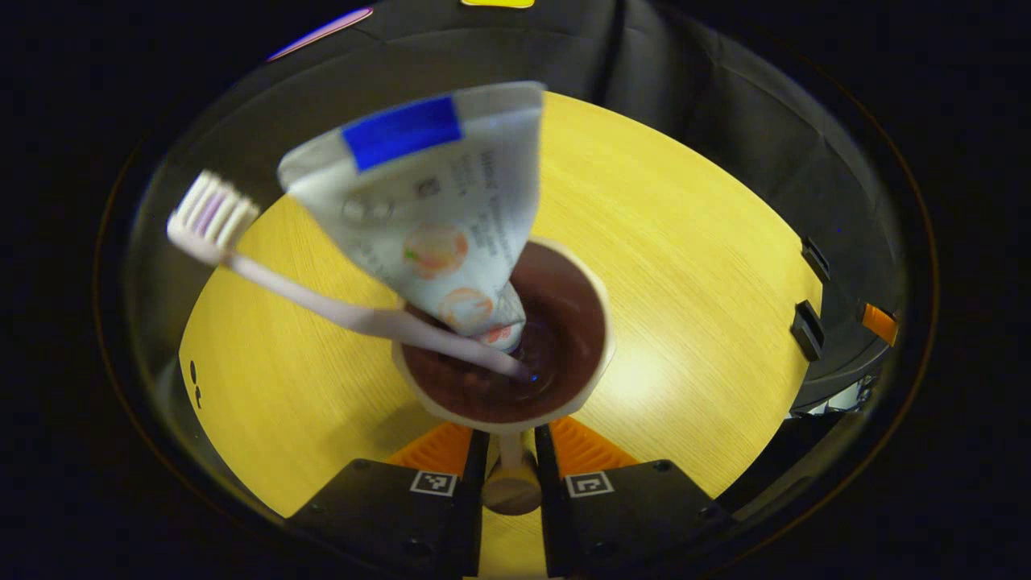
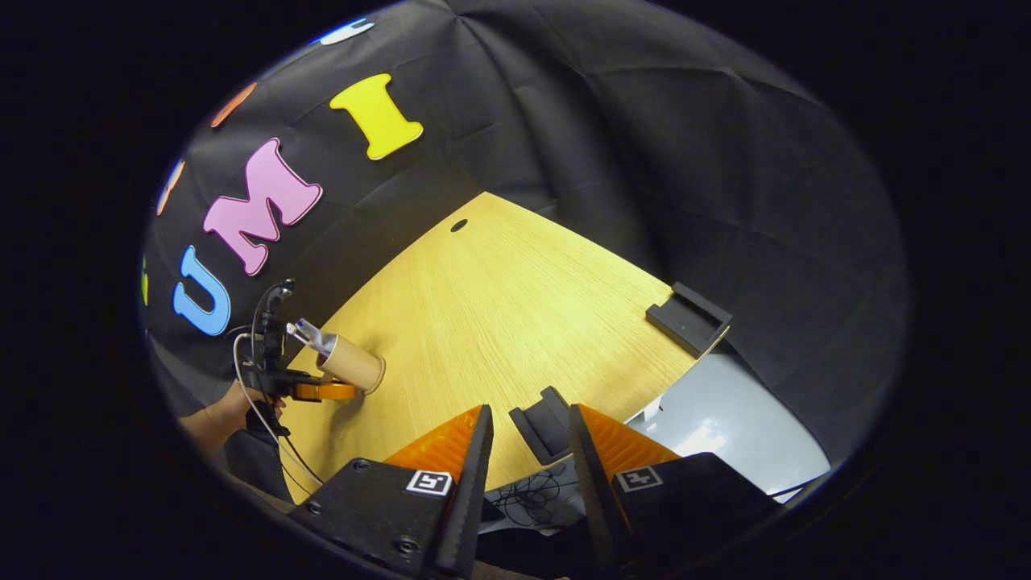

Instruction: Put the toothbrush and toothpaste on the desktop into the cup, then pick up the cup and place it on the coaster on the desktop.

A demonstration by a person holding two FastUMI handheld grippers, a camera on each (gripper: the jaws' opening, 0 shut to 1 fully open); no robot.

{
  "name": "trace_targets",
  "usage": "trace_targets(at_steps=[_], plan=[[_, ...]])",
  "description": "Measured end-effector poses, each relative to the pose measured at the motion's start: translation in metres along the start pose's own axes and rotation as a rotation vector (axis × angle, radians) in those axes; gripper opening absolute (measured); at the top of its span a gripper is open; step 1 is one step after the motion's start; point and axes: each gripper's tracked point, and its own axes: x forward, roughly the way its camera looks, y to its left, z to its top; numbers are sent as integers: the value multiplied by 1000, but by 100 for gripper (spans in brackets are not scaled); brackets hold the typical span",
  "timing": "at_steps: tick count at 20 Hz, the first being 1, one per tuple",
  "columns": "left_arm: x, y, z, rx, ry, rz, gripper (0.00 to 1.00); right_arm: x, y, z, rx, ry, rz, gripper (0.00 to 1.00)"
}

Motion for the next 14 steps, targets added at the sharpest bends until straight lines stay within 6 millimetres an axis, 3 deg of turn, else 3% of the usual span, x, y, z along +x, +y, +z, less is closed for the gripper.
trace_targets(at_steps=[1,4,6,9,14], plan=[[-2,-3,2,6,-14,-1,36,0,-1,-1,2,1,0,58],[-10,4,8,8,-37,33,80,2,-1,-1,8,6,4,58],[-15,6,6,-5,-45,49,96,3,1,0,10,5,9,58],[-25,12,4,-15,-59,84,100,6,6,0,5,10,23,58],[-58,24,-7,-61,-111,129,100,17,33,-2,-29,37,69,59]])
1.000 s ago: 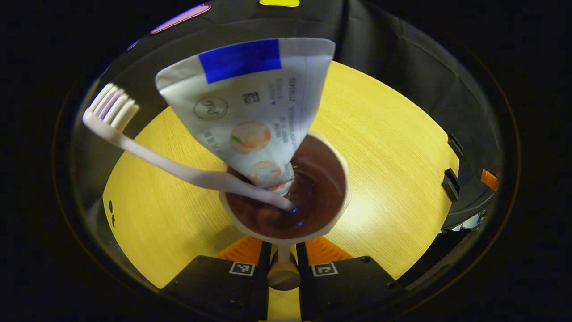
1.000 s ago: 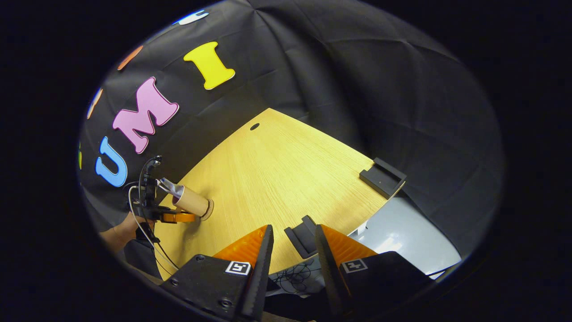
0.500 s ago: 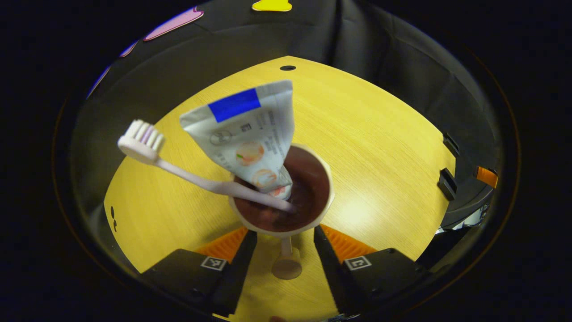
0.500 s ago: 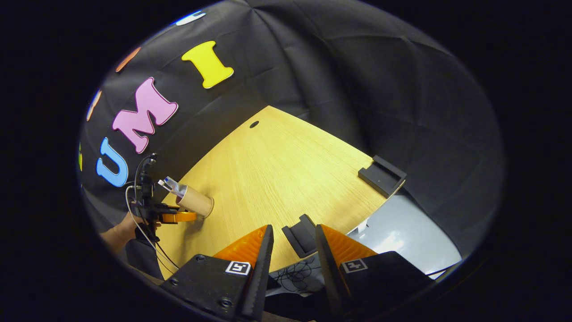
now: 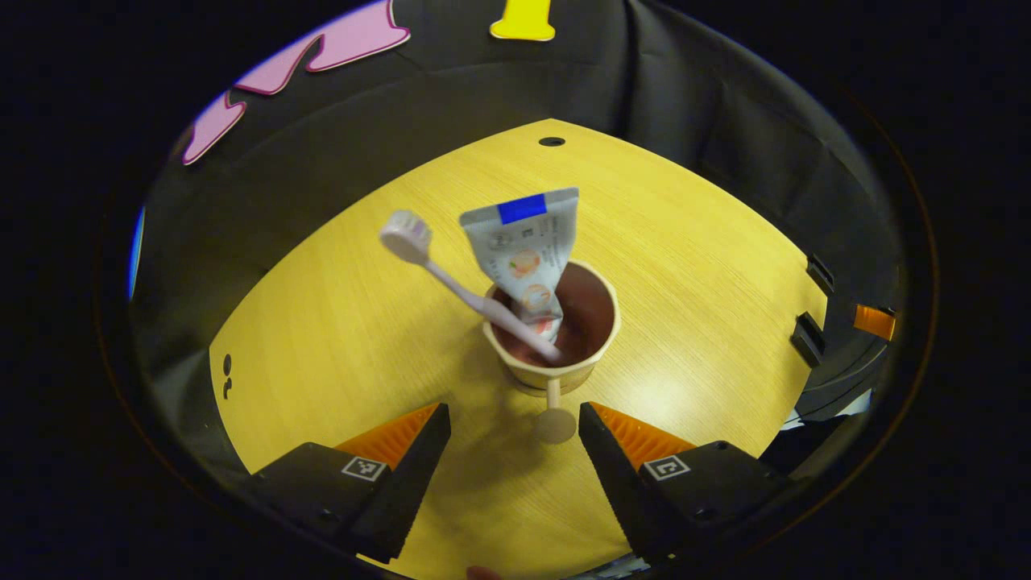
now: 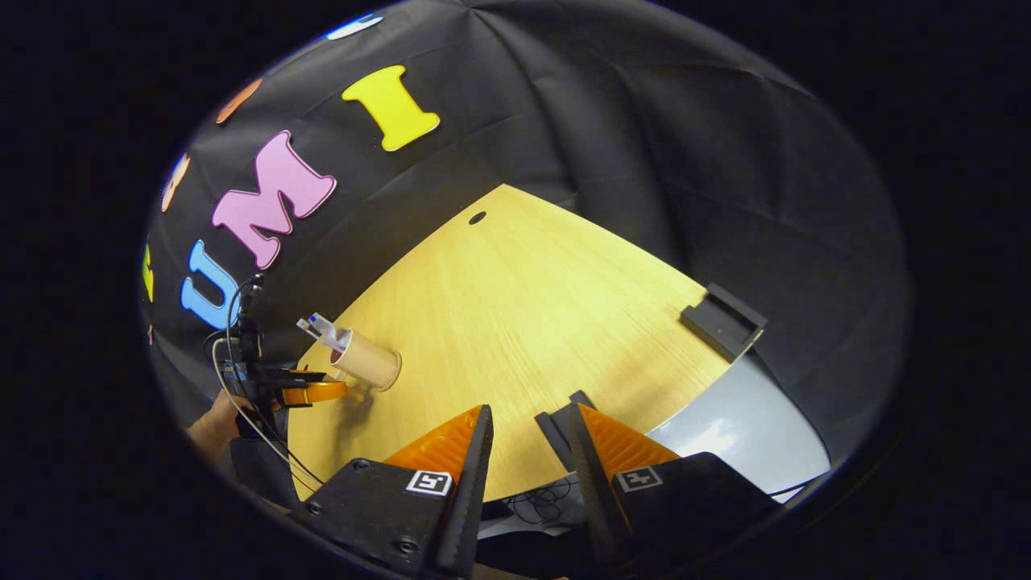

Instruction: Put the toothbrush and toothpaste on the desktop into the cup, then pick up the cup and place it on the coaster on the desktop.

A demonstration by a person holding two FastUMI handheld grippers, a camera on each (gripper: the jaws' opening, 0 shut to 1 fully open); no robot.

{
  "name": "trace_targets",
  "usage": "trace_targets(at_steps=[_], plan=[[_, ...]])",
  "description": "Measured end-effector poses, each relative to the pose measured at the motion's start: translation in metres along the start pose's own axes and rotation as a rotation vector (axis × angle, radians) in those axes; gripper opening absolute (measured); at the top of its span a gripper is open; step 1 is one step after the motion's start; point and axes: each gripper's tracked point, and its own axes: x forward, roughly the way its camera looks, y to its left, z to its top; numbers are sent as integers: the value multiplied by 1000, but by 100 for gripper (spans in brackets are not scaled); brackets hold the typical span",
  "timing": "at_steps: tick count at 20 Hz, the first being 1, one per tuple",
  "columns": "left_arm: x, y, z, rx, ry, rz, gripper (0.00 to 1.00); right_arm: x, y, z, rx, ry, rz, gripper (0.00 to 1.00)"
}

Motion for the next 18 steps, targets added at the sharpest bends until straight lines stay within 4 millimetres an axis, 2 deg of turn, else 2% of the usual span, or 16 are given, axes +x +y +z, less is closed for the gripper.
trace_targets(at_steps=[8,13,18], plan=[[-69,30,-32,-175,-120,31,100,26,59,-10,-111,75,108,58],[-107,47,-64,-317,-183,76,100,36,90,-19,-184,125,166,59],[-135,50,-103,-447,-239,93,100,41,118,-20,-245,149,212,58]])
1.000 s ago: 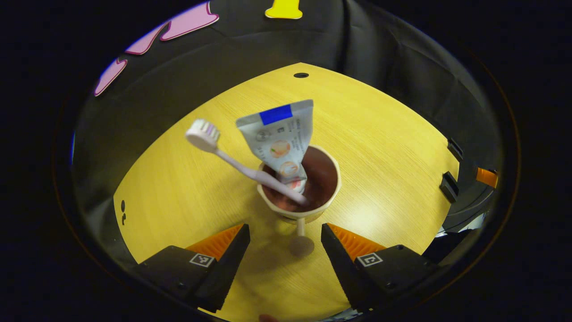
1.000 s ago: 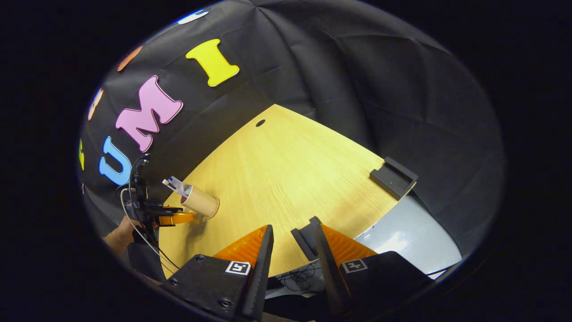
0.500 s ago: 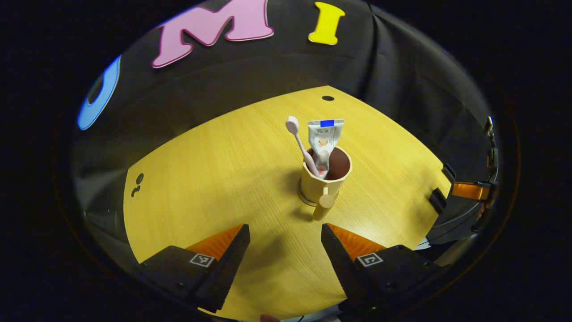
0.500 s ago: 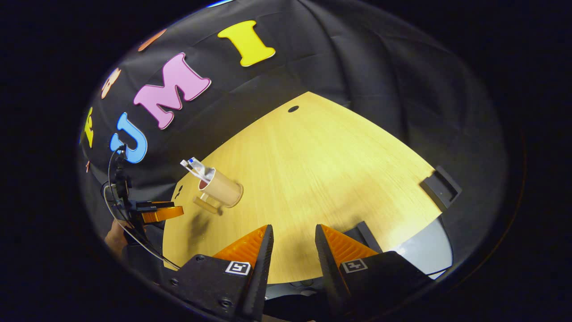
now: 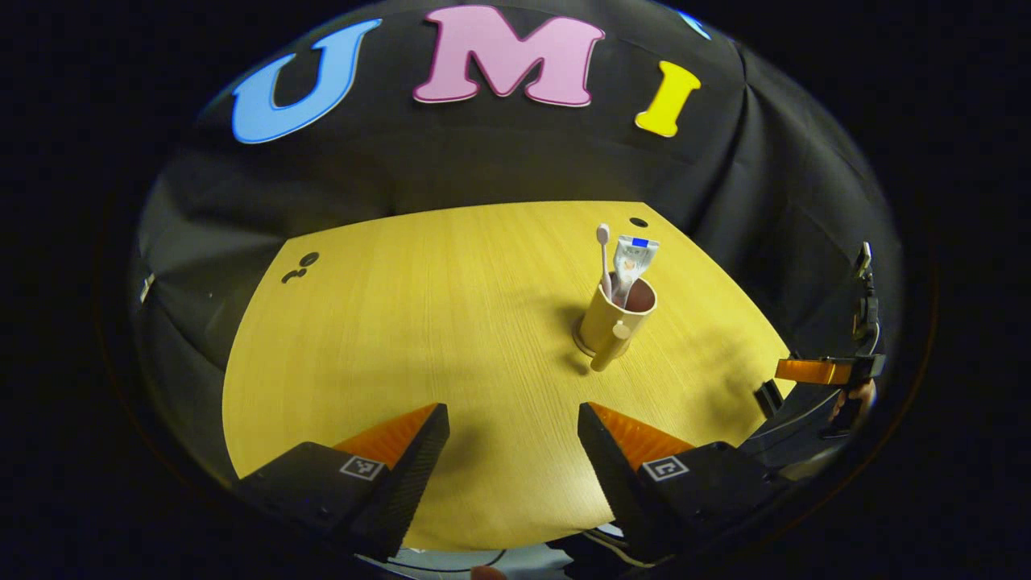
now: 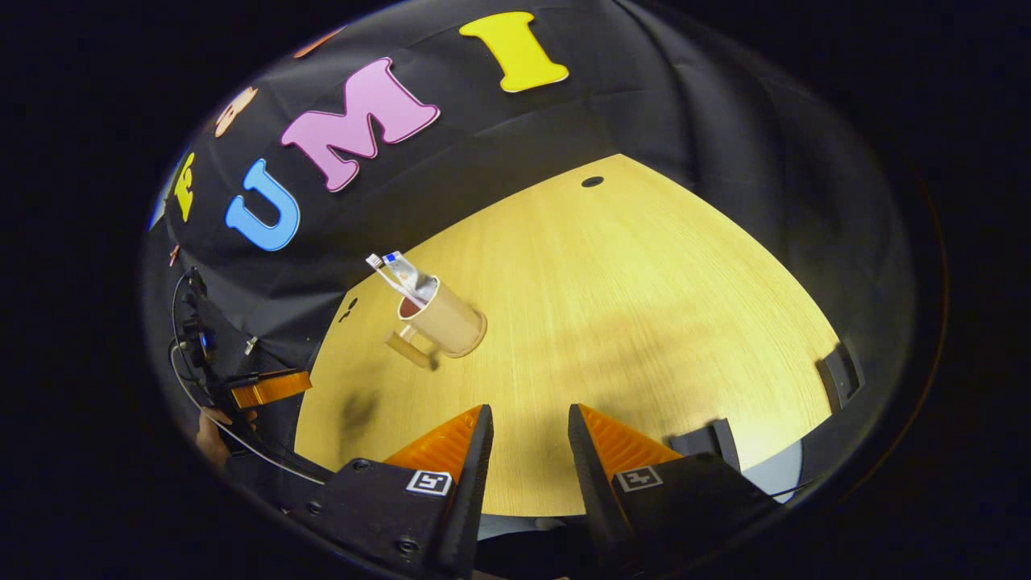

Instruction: Put the toothbrush and toothpaste on the desktop into the cup, then pick up the cup and place it on the coaster on the desktop.

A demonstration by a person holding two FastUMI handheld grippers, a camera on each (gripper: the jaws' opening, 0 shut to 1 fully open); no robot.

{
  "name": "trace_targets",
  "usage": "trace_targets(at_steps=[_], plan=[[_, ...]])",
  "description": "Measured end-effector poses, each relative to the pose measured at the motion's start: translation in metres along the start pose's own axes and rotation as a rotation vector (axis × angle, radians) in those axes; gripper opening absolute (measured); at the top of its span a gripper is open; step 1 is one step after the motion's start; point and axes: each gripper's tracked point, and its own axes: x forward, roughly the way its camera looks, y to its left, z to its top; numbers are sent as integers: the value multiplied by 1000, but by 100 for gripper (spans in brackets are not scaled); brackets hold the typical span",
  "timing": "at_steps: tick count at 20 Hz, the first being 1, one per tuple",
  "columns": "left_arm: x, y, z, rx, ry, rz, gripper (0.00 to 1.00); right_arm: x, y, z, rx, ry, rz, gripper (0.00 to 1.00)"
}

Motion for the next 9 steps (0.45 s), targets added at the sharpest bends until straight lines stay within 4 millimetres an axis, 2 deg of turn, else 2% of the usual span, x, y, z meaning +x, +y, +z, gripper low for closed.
trace_targets(at_steps=[5,9], plan=[[-30,15,-21,-133,-64,29,98,7,27,6,-49,15,41,58],[-47,23,-29,-209,-111,37,98,12,45,8,-71,20,66,58]])
